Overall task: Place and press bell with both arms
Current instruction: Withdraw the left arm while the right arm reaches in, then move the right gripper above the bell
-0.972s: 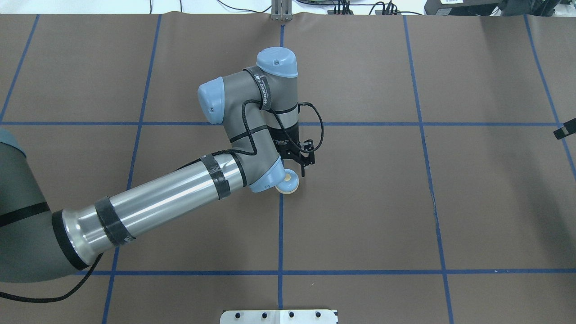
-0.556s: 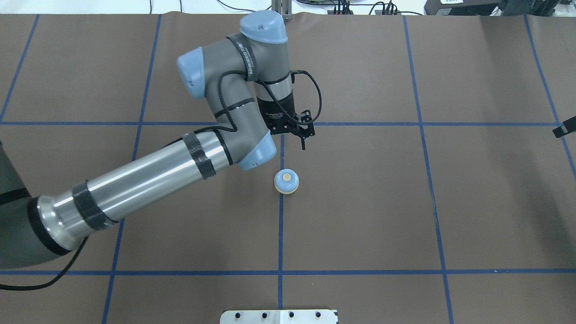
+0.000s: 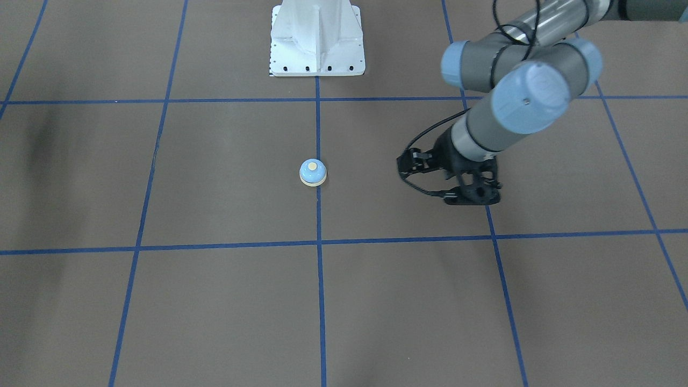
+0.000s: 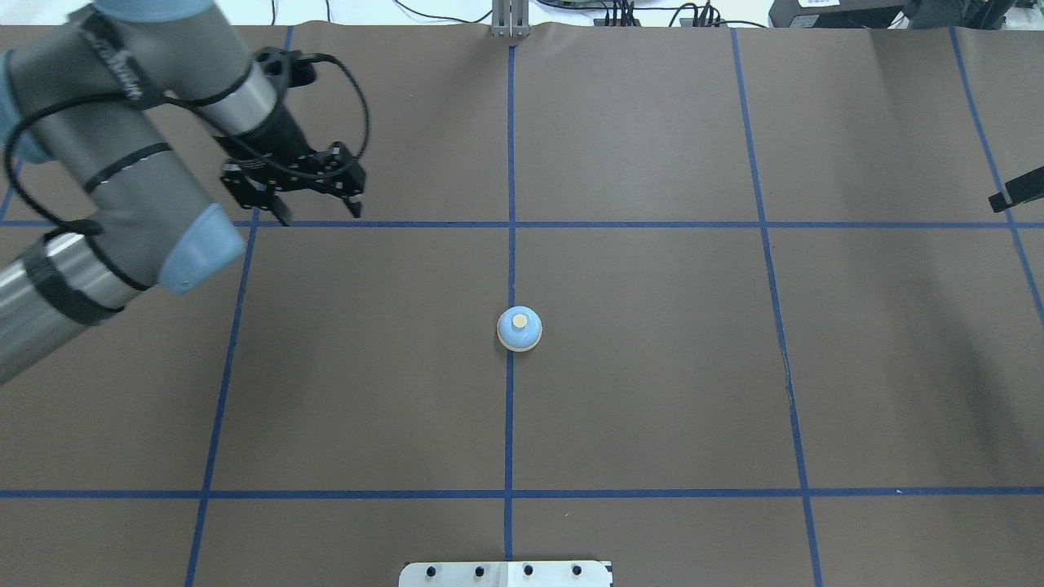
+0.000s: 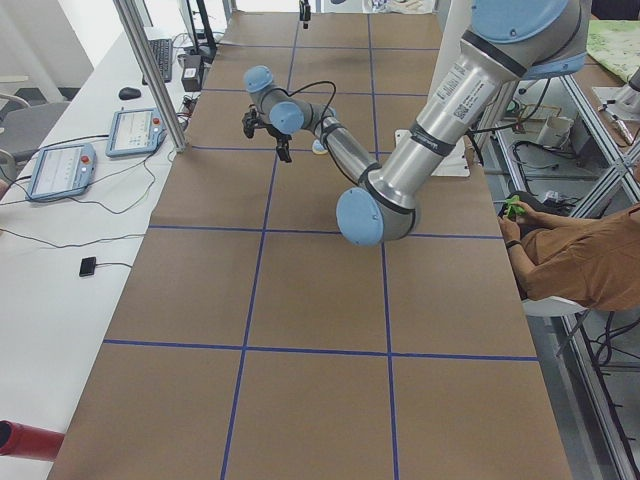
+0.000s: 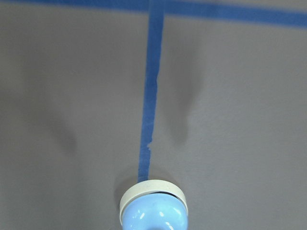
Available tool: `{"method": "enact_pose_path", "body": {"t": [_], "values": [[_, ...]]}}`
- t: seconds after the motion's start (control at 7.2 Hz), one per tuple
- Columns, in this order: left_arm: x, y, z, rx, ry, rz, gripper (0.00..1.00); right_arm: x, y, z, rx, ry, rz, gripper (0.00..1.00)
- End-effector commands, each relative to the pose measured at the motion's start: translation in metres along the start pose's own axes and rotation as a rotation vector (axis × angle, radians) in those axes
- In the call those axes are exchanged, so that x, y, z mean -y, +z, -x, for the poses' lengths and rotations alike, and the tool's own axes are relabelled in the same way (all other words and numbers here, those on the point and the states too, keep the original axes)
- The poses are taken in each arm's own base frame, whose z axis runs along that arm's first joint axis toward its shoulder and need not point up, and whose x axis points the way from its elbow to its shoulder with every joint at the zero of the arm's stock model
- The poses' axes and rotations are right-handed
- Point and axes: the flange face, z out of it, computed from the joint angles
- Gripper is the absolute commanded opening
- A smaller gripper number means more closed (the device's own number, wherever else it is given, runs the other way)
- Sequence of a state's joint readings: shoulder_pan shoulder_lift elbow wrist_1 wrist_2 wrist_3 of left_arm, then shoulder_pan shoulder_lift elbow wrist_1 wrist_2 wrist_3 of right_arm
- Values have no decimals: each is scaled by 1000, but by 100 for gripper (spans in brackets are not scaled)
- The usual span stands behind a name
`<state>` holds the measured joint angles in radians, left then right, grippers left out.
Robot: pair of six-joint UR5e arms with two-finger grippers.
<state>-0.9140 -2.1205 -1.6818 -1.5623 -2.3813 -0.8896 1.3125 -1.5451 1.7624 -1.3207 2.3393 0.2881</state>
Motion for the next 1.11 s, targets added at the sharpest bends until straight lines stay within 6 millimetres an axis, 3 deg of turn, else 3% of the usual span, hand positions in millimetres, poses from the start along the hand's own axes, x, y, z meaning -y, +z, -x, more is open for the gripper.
{"method": "enact_pose_path", "body": {"t": [0.0,0.14,0.28,0.42,0.56,0.69,0.83,0.97], "values": [[-27,-40,127,58,86,-68,99,24,-5,105,68,134,-22,100],[-35,-51,178,87,124,-75,99,36,1,167,115,250,-7,100],[-38,-62,211,103,133,-87,99,46,17,242,133,323,-8,91],[-40,-65,227,114,139,-89,99,39,38,318,133,376,-22,53],[-40,-66,231,117,134,-88,99,19,65,377,146,355,17,1],[-38,-67,234,122,130,-94,99,-1,88,439,132,331,40,0],[-38,-73,244,128,158,-99,99,3,97,497,81,358,59,0],[-41,-79,262,138,173,-103,99,2,109,532,69,357,71,0]]}}
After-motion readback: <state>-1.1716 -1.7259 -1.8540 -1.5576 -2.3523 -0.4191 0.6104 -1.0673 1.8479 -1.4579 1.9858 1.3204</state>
